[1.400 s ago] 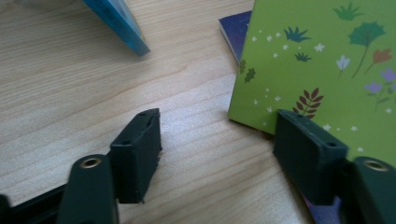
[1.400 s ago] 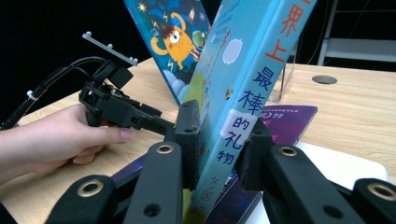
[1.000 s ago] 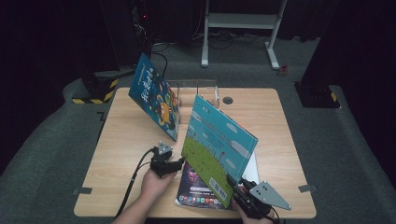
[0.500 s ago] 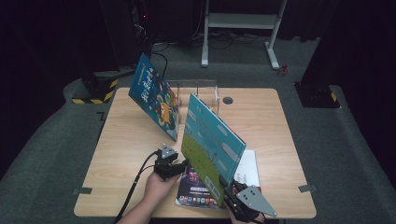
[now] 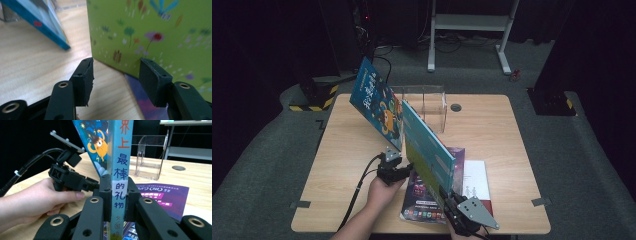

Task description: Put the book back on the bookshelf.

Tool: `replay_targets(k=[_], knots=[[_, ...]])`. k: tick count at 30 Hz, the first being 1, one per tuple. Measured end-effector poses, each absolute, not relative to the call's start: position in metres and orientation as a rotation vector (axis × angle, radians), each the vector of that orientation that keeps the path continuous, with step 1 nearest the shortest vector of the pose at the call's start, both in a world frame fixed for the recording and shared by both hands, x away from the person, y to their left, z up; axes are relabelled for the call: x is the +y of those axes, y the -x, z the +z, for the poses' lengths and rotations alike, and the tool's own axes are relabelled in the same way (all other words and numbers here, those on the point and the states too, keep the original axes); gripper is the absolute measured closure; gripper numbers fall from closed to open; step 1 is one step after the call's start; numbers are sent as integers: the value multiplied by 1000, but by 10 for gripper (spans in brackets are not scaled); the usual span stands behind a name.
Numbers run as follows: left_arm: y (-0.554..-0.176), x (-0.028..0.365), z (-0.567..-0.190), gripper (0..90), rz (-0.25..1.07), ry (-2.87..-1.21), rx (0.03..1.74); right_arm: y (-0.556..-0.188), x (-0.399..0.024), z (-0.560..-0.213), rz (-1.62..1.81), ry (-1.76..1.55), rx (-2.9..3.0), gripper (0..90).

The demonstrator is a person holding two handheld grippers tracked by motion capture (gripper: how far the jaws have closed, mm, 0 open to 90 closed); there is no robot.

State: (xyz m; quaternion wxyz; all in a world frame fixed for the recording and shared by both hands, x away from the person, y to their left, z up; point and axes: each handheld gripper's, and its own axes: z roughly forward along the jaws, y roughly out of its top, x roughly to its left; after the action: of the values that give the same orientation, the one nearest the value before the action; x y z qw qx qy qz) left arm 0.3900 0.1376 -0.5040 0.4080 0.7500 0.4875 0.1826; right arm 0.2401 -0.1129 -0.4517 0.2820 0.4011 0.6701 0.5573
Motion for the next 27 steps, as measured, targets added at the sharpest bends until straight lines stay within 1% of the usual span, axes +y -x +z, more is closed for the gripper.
replay_targets(k=[10,12,16,27], knots=[[-380,134,-490,434,476,-1838,1173,-241,-103,-454,1456,-1067,1775,809],[-380,133,-489,452,477,-1838,1171,-241,-100,-454,1461,-1093,1767,808],[-385,135,-486,456,475,-1836,1171,-240,-96,-455,1469,-1134,1768,802],[-391,143,-484,477,493,-1826,1191,-242,-74,-461,1433,-1118,1832,767]])
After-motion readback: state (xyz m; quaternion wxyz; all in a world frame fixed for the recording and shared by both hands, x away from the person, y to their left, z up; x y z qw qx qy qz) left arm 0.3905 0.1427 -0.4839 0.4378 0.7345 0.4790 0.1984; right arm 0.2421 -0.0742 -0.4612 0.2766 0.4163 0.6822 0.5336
